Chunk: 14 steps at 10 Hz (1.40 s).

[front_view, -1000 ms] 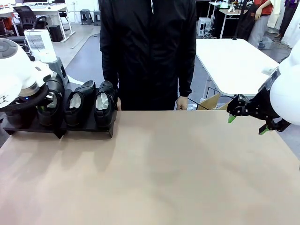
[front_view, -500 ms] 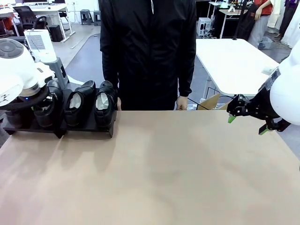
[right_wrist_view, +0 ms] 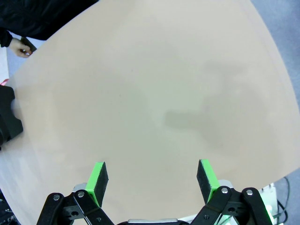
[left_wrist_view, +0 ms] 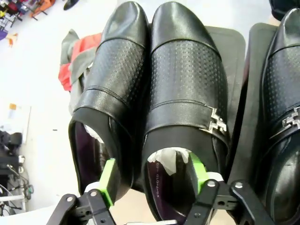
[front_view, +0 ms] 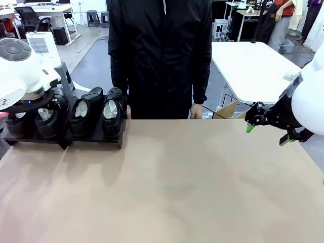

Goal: Organize the shoes by placing them on the stand.
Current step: Place the Shoe from the middle of the table onto the Shoes Stand.

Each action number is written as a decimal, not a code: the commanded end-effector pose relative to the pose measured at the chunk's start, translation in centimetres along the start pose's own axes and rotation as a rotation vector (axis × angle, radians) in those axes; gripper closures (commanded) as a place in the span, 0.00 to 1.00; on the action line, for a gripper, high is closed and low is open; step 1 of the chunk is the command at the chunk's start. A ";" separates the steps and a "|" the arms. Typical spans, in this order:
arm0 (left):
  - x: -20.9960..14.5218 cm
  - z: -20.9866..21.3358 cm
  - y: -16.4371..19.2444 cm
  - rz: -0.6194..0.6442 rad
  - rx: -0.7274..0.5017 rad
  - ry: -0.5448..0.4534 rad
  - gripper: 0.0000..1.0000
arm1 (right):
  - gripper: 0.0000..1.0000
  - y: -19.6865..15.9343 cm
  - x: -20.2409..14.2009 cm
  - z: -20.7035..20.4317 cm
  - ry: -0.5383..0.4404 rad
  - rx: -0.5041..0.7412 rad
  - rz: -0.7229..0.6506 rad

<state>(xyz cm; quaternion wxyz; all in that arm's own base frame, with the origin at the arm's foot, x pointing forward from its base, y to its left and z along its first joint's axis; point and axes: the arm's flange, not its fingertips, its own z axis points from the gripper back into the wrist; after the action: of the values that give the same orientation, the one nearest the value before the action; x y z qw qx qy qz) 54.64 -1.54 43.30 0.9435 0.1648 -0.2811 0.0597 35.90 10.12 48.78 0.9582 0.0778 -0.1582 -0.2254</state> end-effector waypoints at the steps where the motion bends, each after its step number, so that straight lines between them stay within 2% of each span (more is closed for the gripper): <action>1: -0.3 1.8 -0.3 -0.007 0.011 0.006 0.00 | 0.00 0.0 0.0 0.0 0.010 0.013 0.007; 5: -0.7 3.9 1.3 0.025 0.042 0.004 0.00 | 0.00 0.0 0.0 0.0 0.010 0.013 0.007; 7: -1.0 4.8 2.4 0.081 -0.005 0.005 0.00 | 0.00 0.0 0.0 0.0 0.010 0.013 0.007; 8: -0.1 4.0 1.1 0.031 0.033 -0.004 0.00 | 0.00 0.0 0.0 0.0 0.010 0.013 0.007; 14: -0.1 4.0 1.1 0.031 0.033 -0.004 0.00 | 0.00 0.0 0.0 0.0 0.010 0.013 0.007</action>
<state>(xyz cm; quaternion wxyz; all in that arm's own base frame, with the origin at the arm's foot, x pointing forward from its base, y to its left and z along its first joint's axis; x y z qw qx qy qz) 52.06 -1.92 46.54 0.9409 0.1686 -0.2820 0.0824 35.90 10.13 48.77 0.9582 0.0777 -0.1581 -0.2254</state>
